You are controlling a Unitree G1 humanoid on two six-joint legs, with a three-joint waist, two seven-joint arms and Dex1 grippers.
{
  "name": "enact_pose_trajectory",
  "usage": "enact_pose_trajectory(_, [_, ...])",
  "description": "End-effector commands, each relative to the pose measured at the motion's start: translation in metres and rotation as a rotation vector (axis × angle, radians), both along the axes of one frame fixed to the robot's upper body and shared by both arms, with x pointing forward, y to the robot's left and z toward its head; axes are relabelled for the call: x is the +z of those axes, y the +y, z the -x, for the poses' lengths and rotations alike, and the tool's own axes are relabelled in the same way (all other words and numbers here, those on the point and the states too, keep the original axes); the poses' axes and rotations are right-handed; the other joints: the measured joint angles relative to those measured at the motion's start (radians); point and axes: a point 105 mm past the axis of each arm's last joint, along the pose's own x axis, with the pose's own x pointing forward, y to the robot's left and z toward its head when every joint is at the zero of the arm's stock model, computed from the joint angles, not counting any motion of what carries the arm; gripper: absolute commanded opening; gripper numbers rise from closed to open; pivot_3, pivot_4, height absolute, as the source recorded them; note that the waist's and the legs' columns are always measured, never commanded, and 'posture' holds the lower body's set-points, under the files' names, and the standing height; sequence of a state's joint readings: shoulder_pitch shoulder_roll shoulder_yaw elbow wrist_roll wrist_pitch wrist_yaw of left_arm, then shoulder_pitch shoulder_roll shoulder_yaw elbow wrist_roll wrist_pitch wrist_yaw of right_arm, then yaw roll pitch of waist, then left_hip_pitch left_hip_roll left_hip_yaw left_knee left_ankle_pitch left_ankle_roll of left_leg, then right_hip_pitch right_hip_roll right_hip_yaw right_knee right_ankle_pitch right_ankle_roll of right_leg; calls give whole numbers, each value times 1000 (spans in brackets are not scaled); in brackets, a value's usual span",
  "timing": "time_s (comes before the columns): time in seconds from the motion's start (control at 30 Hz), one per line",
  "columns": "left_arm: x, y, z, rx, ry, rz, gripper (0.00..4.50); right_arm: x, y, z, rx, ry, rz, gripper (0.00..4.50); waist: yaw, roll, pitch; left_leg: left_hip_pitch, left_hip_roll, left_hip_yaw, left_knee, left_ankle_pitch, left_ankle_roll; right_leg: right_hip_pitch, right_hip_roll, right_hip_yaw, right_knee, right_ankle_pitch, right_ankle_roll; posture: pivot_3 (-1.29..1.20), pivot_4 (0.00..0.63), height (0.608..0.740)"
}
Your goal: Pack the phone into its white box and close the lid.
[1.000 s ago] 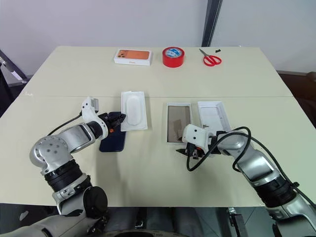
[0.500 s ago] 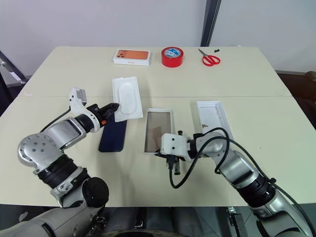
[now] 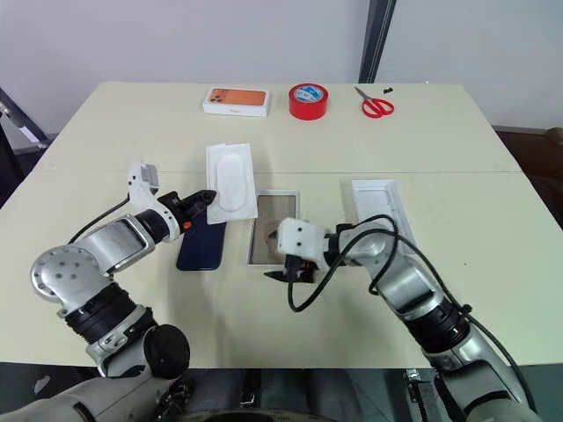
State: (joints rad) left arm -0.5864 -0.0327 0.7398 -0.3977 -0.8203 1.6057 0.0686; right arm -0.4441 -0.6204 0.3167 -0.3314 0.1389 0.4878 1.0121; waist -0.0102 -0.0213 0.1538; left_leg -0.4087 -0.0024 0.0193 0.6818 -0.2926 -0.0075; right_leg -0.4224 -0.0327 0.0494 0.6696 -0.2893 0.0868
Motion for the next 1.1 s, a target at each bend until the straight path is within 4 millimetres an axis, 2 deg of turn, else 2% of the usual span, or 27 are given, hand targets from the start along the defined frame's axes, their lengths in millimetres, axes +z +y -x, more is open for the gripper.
enact_pose_trajectory(0.03, [3,-18,7,-81,-25,-49,0,22,-23,0,-47,-8,-35,3527,-1,0,0,0,0,0,0,0,0,0,0,0,0,0,0,0,150,729])
enact_pose_trajectory(0.2, [-11,-45,15,-170,17,-101,0,15,-50,-6,-132,-21,28,3527,-3,0,0,0,0,0,0,0,1,0,0,0,0,0,0,0,150,729])
enact_pose_trajectory(0.3, [-17,-56,19,-199,40,-107,0,12,-52,-8,-144,-29,36,3527,-4,0,0,0,0,0,0,0,1,0,0,0,0,0,0,0,150,729])
enact_pose_trajectory(0.43, [-25,-61,24,-217,66,-133,0,14,-48,-11,-153,-42,13,3527,-3,0,0,0,0,0,0,0,1,0,1,0,0,0,0,0,150,729])
enact_pose_trajectory(0.53, [-26,-62,25,-219,69,-138,916,13,-46,-12,-151,-46,9,3588,-1,0,0,0,0,0,0,0,1,0,1,0,0,0,0,0,150,729])
enact_pose_trajectory(0.67, [-23,-63,26,-221,56,-128,2832,14,-45,-14,-153,-55,4,3588,-1,0,0,0,0,0,0,0,1,0,0,0,0,0,0,0,150,729])
enact_pose_trajectory(0.77, [-7,-65,25,-223,-3,-63,4233,17,-42,-19,-159,-72,-14,3588,-2,0,0,0,0,0,0,0,1,0,1,0,0,0,0,0,150,729])
enact_pose_trajectory(0.9, [16,-50,20,-193,-95,-39,4233,27,-33,-23,-165,-59,-77,3588,-4,0,0,0,0,0,0,0,1,0,1,0,1,0,0,0,150,729])
enact_pose_trajectory(0.93, [20,-45,19,-181,-115,-55,4263,28,-31,-24,-165,-57,-86,3051,-4,0,0,0,0,0,0,0,1,0,1,0,1,0,0,0,150,729])
enact_pose_trajectory(1.0, [28,-30,15,-145,-163,-89,4263,31,-25,-30,-187,-50,-103,2303,-6,0,0,0,0,0,0,0,0,0,1,0,1,0,0,0,150,729])
enact_pose_trajectory(1.1, [39,-9,15,-109,-262,-195,4263,30,-9,-37,-200,-48,-99,751,-5,0,0,0,0,0,0,3,-5,-1,1,0,2,0,0,0,150,729])
